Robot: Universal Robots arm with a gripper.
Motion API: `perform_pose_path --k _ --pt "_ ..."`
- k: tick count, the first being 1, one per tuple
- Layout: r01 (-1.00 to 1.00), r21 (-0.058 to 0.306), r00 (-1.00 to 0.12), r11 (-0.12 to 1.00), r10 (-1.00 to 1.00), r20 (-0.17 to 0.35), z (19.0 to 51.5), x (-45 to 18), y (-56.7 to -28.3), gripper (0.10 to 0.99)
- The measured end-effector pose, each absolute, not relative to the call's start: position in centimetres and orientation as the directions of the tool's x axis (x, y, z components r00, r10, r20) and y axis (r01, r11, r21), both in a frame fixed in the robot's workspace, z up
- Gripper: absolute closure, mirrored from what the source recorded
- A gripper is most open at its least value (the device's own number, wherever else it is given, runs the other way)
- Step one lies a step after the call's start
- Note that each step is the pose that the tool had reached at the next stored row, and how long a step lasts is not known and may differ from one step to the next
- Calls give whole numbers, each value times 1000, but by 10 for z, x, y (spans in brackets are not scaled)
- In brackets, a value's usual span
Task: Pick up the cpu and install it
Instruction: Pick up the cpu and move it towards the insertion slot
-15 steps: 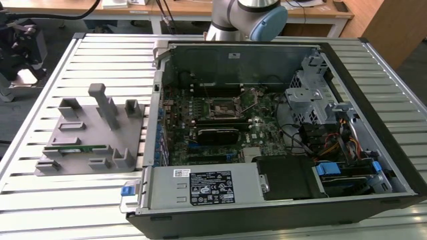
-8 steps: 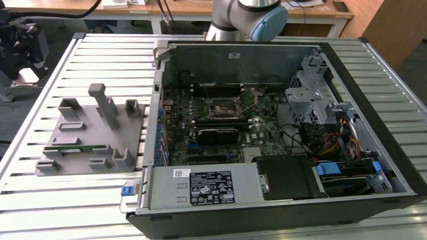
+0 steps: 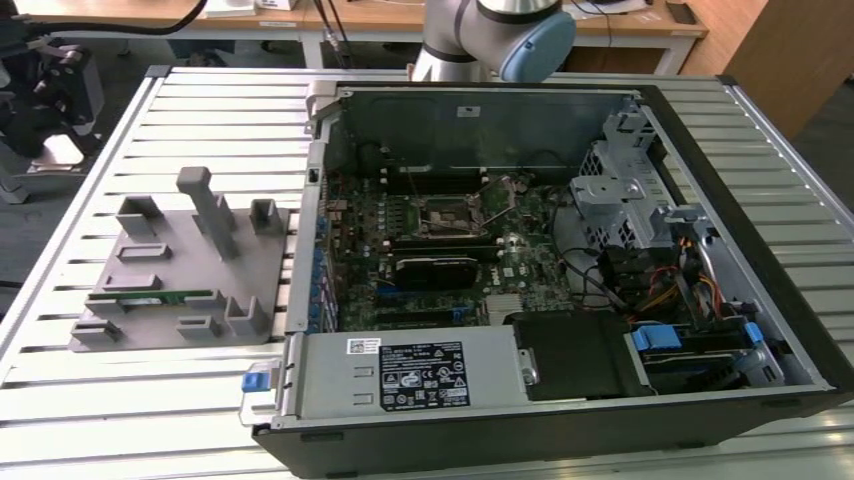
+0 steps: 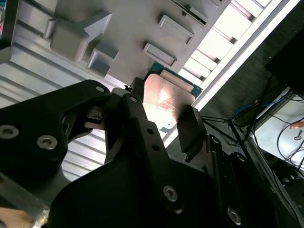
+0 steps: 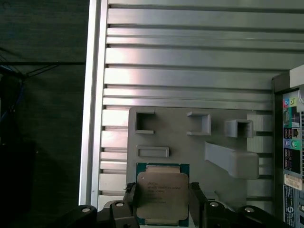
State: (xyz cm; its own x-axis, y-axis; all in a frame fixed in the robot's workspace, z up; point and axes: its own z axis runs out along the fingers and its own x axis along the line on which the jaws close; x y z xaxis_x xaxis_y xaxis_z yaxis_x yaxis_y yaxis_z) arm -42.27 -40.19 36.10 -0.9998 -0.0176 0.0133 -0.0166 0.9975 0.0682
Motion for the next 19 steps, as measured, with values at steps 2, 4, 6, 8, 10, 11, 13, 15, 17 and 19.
perform_pose_path --k 2,4,6,8,10,11,13,15,17,19 --pt "-17 68 -1000 998 -18 13 361 -421 -402 561" --pt "-17 68 -1000 998 -18 13 361 -419 -402 561" --pt "-17 68 -1000 998 -18 13 362 -417 -402 561" --pt "-17 69 -1000 998 -18 13 362 -416 -402 561" --pt "-17 69 -1000 997 -18 13 362 -414 -402 561" --pt "-17 69 -1000 997 -18 13 362 -413 -402 561" --pt "-17 69 -1000 997 -18 13 363 -411 -402 561" --pt "-17 69 -1000 997 -18 13 363 -409 -402 561" --pt "-17 70 -1000 997 -18 13 364 -407 -402 561" --pt "-17 70 -1000 997 -18 13 364 -405 -402 561"
